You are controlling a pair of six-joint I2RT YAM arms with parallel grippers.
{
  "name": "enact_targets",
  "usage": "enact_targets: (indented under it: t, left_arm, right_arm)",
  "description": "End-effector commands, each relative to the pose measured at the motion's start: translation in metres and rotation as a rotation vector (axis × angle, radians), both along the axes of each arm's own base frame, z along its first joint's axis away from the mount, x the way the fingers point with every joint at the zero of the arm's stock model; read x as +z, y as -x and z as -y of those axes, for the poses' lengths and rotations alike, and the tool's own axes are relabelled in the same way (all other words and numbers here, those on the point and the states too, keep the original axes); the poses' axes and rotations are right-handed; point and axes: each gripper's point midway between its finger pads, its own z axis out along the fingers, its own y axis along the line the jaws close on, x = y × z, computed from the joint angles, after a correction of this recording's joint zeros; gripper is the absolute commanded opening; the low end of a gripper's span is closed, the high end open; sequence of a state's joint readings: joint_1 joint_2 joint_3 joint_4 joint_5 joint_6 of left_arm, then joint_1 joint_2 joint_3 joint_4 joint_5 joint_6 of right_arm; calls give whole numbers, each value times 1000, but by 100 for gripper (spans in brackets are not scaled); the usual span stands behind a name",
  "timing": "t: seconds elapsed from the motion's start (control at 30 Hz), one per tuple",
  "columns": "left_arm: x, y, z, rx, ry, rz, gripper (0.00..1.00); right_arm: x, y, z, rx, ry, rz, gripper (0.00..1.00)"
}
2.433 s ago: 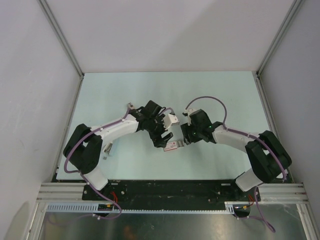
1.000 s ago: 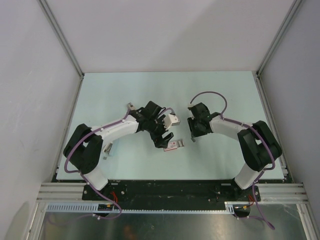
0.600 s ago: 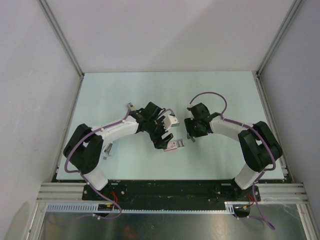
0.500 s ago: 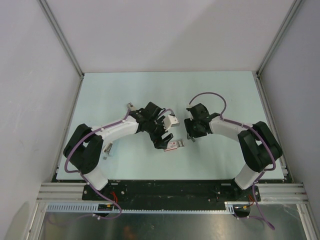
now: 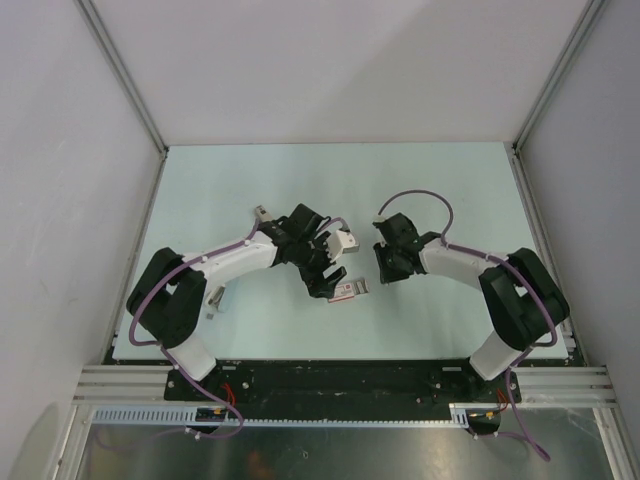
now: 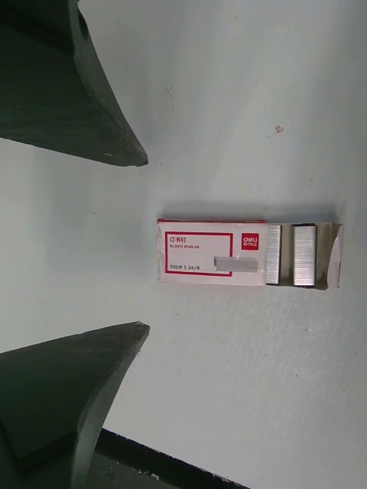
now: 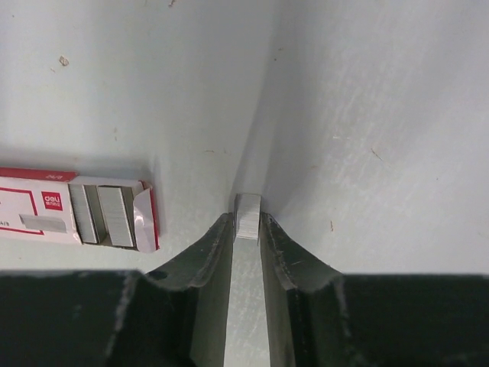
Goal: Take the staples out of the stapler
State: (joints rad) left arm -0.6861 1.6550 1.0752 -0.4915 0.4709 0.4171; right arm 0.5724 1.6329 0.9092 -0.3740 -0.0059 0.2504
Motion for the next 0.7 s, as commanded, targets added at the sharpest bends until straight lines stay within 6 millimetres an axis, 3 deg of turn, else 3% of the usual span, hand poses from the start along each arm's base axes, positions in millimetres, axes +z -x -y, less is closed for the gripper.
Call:
enact_targets:
  t: [0.0,0.17,0.37,0.53,0.67]
  left_arm:
    - [16,0,5,3,36,34,88]
    - [11,3,8,-12,20,34,88]
    - [3,3,14,-30,-3,35,88]
    - [-14,2,9,-34,-50,30,87]
    - [-23,3,3,-33,-69,24,83]
  right_arm:
    - [-1,14,3,-12,8,-25,24]
    - [6,15,-6,-22,-26,-3,19]
    - [31,13,-34,-11,-127,81,15]
    - [46,14,-48,-30,-205,126,15]
    - [45,19,-55,-42,-240,128,14]
